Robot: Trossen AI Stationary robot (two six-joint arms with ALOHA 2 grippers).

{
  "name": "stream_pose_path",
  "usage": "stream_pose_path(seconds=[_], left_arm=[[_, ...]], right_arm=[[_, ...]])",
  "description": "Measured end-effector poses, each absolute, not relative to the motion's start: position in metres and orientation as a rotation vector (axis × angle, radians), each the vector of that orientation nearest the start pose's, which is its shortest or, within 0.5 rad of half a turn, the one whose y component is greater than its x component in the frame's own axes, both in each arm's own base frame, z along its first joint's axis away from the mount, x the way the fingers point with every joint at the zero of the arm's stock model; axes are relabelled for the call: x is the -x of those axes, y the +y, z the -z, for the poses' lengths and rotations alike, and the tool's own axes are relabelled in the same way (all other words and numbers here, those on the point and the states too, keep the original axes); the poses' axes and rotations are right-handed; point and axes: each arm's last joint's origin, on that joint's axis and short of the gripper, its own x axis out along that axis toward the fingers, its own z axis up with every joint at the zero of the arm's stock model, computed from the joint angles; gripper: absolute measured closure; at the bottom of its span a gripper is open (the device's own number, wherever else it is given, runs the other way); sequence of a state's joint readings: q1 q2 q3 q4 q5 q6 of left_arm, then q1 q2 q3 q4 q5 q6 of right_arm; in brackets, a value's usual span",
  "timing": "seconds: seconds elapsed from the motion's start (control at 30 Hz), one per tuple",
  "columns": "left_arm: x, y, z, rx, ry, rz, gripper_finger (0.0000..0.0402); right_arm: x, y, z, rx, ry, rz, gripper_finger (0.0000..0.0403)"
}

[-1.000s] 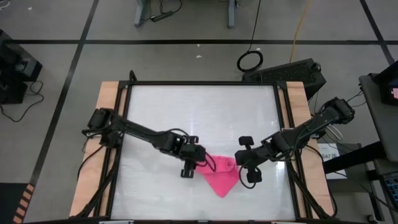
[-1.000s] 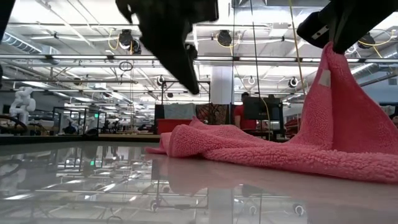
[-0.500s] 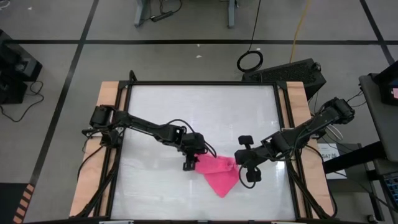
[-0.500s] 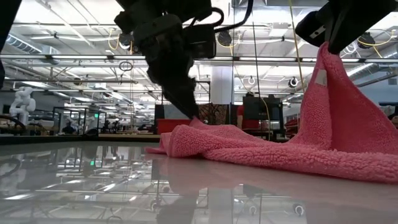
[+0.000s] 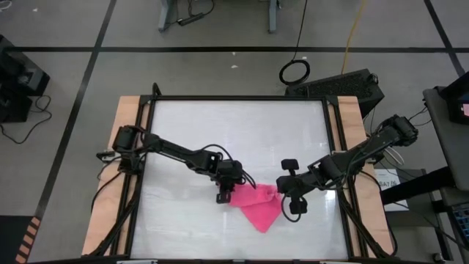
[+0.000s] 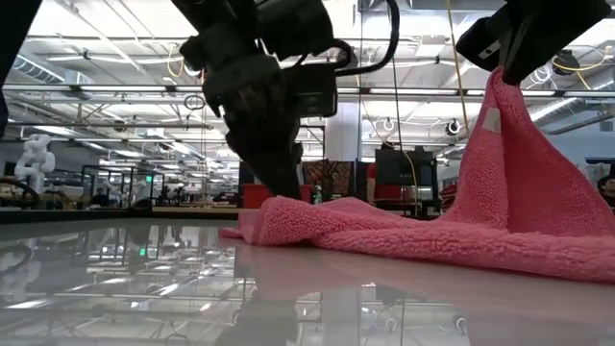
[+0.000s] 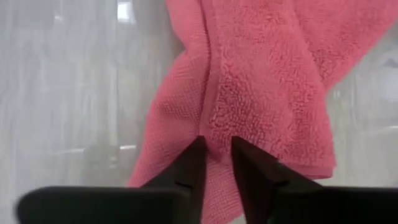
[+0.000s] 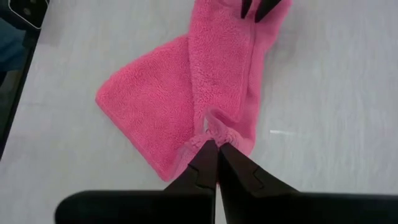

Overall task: Roll towel
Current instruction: Fold the pink towel

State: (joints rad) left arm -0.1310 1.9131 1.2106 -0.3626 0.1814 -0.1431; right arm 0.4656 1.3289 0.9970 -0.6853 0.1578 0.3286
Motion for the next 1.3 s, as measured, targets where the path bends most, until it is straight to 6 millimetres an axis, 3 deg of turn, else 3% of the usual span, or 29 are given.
stream_pose_path(seconds=[0.17, 0.6, 0.93, 1.3], left_arm=[[-0.377, -0.055, -0.163, 0.132, 1.084, 0.217, 0.0392], [-0.374, -0.055, -0.207, 0.039, 1.141, 0.169, 0.0399], [-0.341, -0.085, -0.285, -0.076, 1.060, 0.157, 0.0401], [-0.274, -0.132, -0.385, -0.175, 0.742, 0.138, 0.0401]], right_arm=[[-0.233, 0.112, -0.255, 0.014, 1.000, -0.116, 0.0403], [-0.233, 0.112, -0.254, 0.013, 1.006, -0.111, 0.0403], [-0.226, 0.120, -0.264, 0.013, 0.954, -0.215, 0.0403], [-0.196, 0.138, -0.315, 0.010, 0.611, -0.472, 0.0403]])
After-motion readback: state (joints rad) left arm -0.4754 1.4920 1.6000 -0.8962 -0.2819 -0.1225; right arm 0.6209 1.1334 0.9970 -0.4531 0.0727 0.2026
